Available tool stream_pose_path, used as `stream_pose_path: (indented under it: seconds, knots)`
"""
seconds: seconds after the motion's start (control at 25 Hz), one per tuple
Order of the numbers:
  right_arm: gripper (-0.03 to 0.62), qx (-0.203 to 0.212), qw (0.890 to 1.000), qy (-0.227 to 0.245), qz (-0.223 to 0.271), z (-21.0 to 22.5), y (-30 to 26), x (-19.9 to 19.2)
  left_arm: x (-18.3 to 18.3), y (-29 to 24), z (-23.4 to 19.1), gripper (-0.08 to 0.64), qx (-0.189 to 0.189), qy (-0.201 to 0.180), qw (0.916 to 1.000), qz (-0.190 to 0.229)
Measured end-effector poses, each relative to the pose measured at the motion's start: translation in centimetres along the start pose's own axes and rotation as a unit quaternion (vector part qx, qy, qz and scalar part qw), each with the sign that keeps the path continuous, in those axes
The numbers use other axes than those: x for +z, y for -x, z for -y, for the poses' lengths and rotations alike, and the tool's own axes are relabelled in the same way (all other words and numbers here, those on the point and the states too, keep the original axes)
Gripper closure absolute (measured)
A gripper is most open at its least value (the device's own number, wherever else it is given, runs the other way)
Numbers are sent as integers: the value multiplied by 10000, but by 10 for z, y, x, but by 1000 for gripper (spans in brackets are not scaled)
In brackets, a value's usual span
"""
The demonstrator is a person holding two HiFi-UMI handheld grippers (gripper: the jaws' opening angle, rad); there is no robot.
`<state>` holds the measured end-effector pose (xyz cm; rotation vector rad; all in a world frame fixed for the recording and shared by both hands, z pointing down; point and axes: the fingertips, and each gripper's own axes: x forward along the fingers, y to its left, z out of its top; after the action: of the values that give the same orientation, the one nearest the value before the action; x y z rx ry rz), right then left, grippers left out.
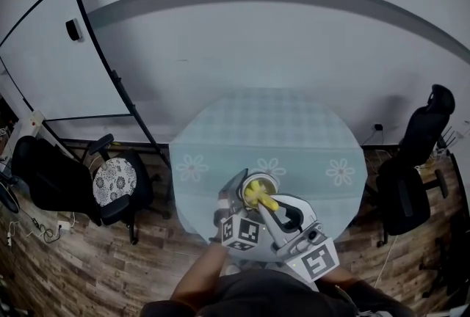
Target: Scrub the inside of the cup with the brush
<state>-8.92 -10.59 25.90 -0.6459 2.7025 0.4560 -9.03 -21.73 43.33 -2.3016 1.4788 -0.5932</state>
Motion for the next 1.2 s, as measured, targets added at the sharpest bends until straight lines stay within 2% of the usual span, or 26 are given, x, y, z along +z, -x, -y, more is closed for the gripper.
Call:
stream_pose_path:
  seconds: [0.52,0.84,1.2]
  knots:
    - [555,-231,9994,249,-89,8,9,1,-5,8,-5,-12,32,86,10000,-31]
    - [555,43,9992,283,-274,-13,18,-2,-7,13,-9,-12,50,158,9999,-2]
    - [555,349,9992,186,-99,-35,13,6,-6,20,-6,-12,49,221,9997,8]
